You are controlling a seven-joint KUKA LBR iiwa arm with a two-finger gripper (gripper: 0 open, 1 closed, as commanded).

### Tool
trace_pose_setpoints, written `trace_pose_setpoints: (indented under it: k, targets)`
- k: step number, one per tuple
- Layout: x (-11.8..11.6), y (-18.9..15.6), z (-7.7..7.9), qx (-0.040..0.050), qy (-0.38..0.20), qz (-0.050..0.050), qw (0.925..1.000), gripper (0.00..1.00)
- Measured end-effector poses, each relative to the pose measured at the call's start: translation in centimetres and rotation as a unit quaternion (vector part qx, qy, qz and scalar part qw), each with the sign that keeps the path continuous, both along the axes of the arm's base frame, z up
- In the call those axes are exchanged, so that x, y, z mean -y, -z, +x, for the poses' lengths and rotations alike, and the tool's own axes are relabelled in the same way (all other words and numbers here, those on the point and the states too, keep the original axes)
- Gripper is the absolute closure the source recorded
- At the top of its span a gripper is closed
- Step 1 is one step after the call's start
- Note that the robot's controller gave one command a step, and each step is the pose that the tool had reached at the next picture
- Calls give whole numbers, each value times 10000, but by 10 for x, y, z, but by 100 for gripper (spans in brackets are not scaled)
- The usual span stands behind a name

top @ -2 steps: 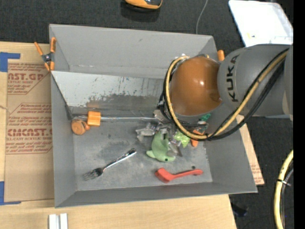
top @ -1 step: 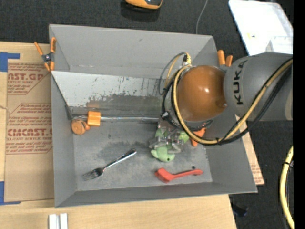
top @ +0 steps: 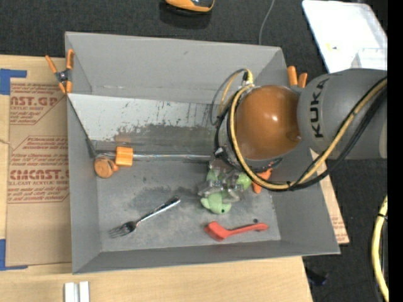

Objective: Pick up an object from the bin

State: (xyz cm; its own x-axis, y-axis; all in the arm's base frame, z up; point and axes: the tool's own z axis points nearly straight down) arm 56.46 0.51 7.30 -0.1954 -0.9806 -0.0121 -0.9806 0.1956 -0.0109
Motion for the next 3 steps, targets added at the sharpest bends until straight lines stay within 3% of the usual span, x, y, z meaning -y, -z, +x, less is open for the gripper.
trace_pose_setpoints:
  k: [2,3]
  targets:
    - [15,-166,-7,-36,-131,27,9999,100]
    - [26,-235,-3,4,-303,29,9995,100]
